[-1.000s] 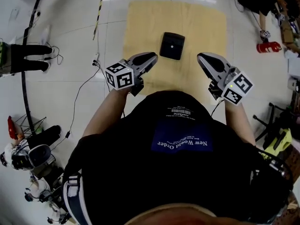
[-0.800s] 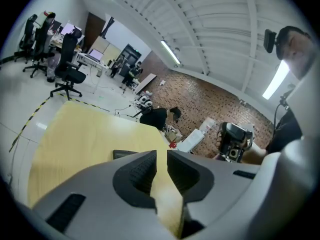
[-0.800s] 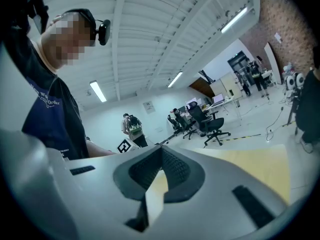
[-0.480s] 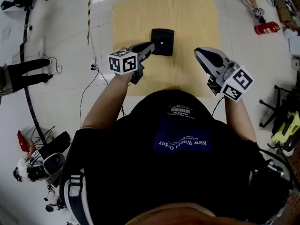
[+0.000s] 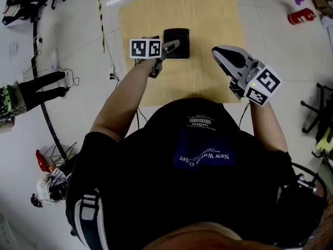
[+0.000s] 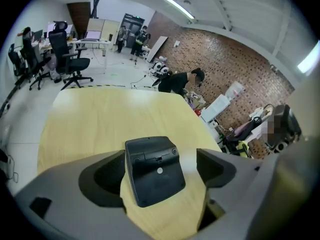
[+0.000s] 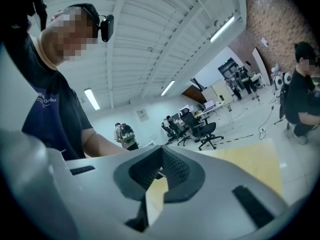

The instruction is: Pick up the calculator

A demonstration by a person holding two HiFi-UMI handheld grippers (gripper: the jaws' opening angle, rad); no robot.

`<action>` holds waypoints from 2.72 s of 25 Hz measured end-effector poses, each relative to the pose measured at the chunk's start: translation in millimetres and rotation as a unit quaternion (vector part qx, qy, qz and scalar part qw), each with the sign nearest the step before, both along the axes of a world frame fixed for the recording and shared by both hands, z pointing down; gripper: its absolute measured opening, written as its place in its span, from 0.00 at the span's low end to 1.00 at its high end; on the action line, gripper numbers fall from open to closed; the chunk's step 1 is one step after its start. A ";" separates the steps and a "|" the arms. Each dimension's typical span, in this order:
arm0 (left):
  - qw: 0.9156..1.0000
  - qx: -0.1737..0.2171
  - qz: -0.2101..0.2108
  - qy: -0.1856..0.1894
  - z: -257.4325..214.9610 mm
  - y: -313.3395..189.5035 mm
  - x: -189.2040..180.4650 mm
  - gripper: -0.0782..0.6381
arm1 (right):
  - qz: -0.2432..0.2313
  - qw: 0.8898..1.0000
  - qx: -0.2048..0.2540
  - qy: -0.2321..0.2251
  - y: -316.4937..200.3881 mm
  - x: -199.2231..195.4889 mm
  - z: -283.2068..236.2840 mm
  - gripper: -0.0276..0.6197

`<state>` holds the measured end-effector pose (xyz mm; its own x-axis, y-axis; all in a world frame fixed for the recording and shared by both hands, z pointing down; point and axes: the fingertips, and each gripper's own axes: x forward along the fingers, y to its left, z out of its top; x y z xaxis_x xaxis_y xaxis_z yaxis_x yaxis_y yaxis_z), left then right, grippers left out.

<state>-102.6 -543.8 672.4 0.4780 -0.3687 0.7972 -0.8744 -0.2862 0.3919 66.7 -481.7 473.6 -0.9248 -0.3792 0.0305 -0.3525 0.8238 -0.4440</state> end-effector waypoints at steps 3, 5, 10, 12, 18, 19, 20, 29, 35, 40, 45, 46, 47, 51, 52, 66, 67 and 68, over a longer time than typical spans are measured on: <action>0.999 -0.027 -0.011 -0.034 16.1 -6.4 1.2 0.79 | 0.008 1.000 0.003 -0.006 2.2 9.4 1.0 0.02; 0.997 -0.055 -0.030 -0.052 30.3 -7.4 -1.7 0.84 | 0.014 1.000 0.003 -0.009 5.1 16.3 2.9 0.02; 0.988 -0.115 -0.060 -0.087 52.2 -2.4 -15.7 0.88 | 0.033 0.999 -0.003 -0.017 8.0 28.9 6.1 0.02; 0.984 -0.131 -0.062 -0.103 56.1 -1.6 -17.0 0.88 | 0.041 0.999 -0.007 -0.020 8.2 34.0 8.0 0.02; 0.974 -0.159 -0.076 -0.145 70.2 -3.6 -11.4 0.88 | 0.058 0.998 -0.016 -0.026 17.3 52.8 15.3 0.02; 0.973 -0.161 -0.080 -0.146 72.0 -5.0 -8.1 0.88 | 0.060 0.998 -0.017 -0.027 17.8 56.4 16.3 0.02; 0.972 -0.162 -0.083 -0.148 74.1 -6.4 -4.5 0.88 | 0.061 0.998 -0.018 -0.028 17.6 60.8 17.5 0.02; 0.972 -0.156 -0.081 -0.156 79.8 -13.1 -0.7 0.88 | 0.065 0.997 -0.029 -0.030 18.8 74.3 24.2 0.02; 0.973 -0.161 -0.058 -0.153 80.9 -10.2 -16.8 0.89 | 0.060 0.997 -0.033 -0.031 20.9 52.2 23.3 0.02; 0.973 -0.161 -0.021 -0.162 80.6 -9.6 -12.4 0.89 | 0.056 0.997 -0.032 -0.032 17.8 55.7 20.2 0.02; 0.974 -0.139 -0.009 -0.177 82.0 -10.9 -17.7 0.90 | 0.053 0.997 -0.037 -0.031 18.5 46.1 20.8 0.02; 0.973 -0.133 -0.006 -0.186 83.3 -11.0 -19.1 0.91 | 0.052 0.997 -0.038 -0.031 18.9 43.3 21.1 0.02; 0.973 -0.127 -0.001 -0.195 84.9 -10.5 -20.4 0.93 | 0.050 0.997 -0.040 -0.030 19.8 40.8 21.5 0.02; 0.973 -0.119 0.002 -0.198 86.0 -11.0 -22.6 0.93 | 0.047 0.997 -0.045 -0.029 20.4 37.3 22.8 0.02; 0.974 -0.117 0.002 -0.196 85.7 -11.7 -22.9 0.93 | 0.048 0.997 -0.046 -0.029 19.5 37.1 23.0 0.02; 0.992 -0.081 -0.022 -0.090 73.5 -17.2 -12.1 0.93 | 0.029 0.999 -0.039 -0.022 12.9 28.5 16.0 0.02; 0.994 -0.073 -0.025 -0.072 69.1 -18.1 -9.5 0.93 | 0.027 0.999 -0.039 -0.021 12.4 28.4 14.6 0.02; 0.996 -0.063 -0.027 -0.052 63.2 -18.9 -6.1 0.93 | 0.025 0.999 -0.038 -0.020 11.8 28.1 12.9 0.02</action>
